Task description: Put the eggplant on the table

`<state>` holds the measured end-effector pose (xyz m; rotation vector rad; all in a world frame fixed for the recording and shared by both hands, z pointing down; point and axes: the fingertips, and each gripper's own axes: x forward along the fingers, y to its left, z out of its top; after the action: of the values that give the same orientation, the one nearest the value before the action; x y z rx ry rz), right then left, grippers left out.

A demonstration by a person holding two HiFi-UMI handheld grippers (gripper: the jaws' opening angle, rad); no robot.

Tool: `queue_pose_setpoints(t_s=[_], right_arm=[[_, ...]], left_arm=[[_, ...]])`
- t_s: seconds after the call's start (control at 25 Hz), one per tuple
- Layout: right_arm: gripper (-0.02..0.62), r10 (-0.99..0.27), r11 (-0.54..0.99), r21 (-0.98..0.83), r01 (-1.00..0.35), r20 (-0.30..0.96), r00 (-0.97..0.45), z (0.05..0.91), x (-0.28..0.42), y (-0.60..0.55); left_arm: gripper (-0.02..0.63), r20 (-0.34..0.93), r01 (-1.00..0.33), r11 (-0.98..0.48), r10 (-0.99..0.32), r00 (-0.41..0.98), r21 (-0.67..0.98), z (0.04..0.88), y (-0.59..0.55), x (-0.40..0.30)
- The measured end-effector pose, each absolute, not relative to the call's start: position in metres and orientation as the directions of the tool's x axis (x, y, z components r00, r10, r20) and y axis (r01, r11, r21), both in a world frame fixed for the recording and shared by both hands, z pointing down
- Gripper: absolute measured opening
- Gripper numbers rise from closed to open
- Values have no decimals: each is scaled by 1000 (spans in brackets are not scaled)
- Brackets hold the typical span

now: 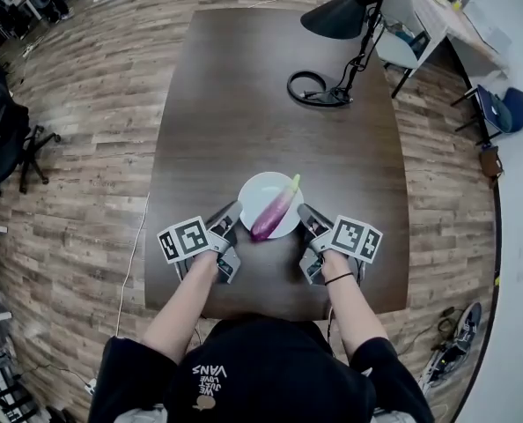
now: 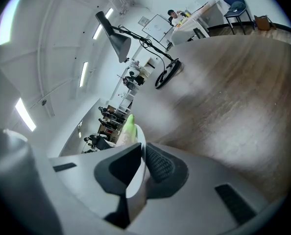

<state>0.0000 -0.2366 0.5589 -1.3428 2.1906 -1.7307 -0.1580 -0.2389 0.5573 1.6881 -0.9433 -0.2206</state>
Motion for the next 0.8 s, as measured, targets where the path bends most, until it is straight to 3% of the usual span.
queue_pose_setpoints(t_s=[0.8], right_arm=[[35, -610, -49, -776, -629, 522, -596, 604, 55, -295]], left_arm=[[28, 397, -515, -7, -629, 668, 857, 602, -298, -102]])
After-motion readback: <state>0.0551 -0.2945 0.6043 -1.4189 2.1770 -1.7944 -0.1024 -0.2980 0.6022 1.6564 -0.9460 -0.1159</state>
